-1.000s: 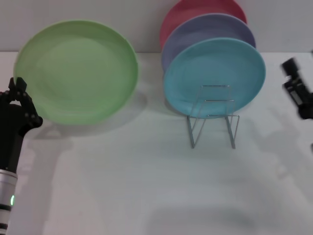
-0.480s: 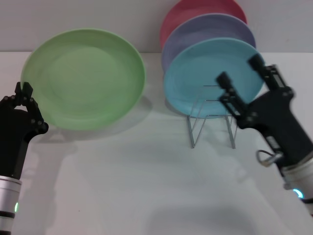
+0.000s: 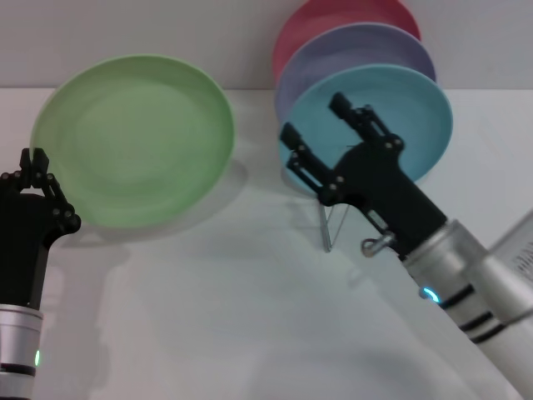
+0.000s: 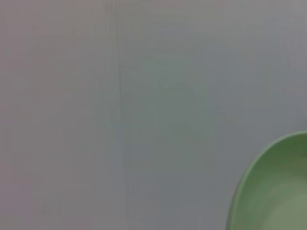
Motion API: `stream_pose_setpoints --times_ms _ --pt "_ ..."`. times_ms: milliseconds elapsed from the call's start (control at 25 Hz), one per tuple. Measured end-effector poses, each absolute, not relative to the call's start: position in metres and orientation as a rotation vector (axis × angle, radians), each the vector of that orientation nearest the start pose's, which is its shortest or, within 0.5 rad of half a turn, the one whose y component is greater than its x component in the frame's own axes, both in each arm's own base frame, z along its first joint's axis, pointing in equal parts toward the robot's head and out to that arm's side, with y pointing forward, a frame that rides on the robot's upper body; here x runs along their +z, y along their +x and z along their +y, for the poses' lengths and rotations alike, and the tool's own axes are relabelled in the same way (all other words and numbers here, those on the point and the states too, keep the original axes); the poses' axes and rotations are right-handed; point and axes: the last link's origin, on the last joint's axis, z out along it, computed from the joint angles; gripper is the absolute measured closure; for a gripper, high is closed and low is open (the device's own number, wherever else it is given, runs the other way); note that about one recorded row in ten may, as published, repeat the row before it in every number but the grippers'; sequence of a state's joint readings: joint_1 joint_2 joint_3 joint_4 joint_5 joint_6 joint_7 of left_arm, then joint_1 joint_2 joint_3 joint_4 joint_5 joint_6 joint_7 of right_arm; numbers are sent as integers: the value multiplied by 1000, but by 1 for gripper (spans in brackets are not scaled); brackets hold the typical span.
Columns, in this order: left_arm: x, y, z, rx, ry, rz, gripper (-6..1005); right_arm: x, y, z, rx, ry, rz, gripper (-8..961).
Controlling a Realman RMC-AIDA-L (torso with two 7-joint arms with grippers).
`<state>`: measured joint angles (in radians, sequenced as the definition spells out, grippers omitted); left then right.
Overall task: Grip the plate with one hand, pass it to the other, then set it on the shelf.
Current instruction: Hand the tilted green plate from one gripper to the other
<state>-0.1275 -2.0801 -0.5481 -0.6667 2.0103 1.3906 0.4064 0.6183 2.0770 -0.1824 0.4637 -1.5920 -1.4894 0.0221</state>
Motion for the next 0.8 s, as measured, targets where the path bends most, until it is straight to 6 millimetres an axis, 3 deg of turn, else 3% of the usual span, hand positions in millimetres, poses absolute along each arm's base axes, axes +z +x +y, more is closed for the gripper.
stream_pose_setpoints --times_ms 240,800 --pt "-45 -268 242 -686 -1398 -360 924 -105 190 312 1072 -2050 318 235" --pt "-49 -259 229 -607 -1357 -327 919 -122 172 331 989 -2151 328 257"
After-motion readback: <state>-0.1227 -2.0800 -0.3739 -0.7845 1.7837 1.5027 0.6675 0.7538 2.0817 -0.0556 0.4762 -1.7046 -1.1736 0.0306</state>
